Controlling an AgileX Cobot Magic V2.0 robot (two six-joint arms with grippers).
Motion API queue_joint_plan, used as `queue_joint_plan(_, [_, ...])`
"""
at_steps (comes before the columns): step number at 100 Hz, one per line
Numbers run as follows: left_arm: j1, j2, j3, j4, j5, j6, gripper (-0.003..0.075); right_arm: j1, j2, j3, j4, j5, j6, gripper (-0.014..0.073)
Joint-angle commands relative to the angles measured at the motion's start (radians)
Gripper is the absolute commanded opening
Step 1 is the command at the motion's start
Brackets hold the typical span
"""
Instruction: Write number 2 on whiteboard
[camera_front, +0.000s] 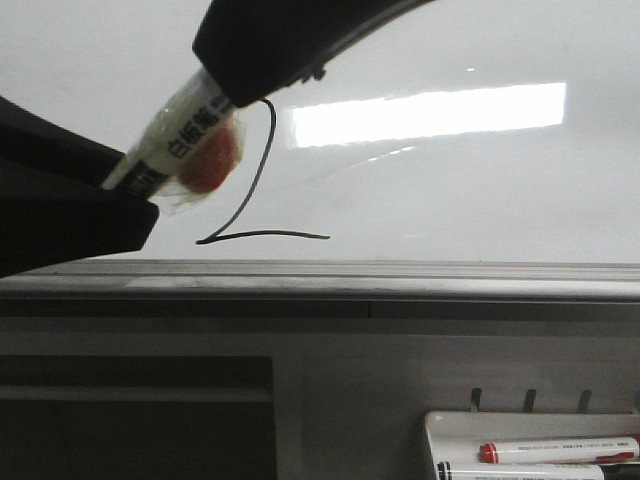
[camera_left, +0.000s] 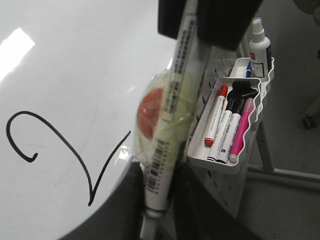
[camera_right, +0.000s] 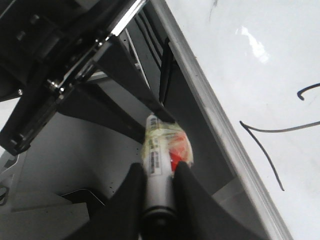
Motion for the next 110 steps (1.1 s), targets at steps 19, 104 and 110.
queue_joint_plan(19, [0.012,-0.006,-0.039,-0.190,-0.098,-0.025,-0.0020,-0.094,-0.010,-0.030,-0.084,-0.141,-0.007,0.0560])
queue_joint_plan(104, [0.141,0.204,-0.069,-1.066,-0.135,-0.034,-0.0020,-0.271,-0.081,-0.030,-0.071,-0.066,0.013,0.0587])
queue_joint_plan(110, [0.141,0.208,-0.069,-1.066,-0.142,-0.034,-0.0020,-0.271,-0.081,-0.030,-0.071,-0.064,0.013,0.0569])
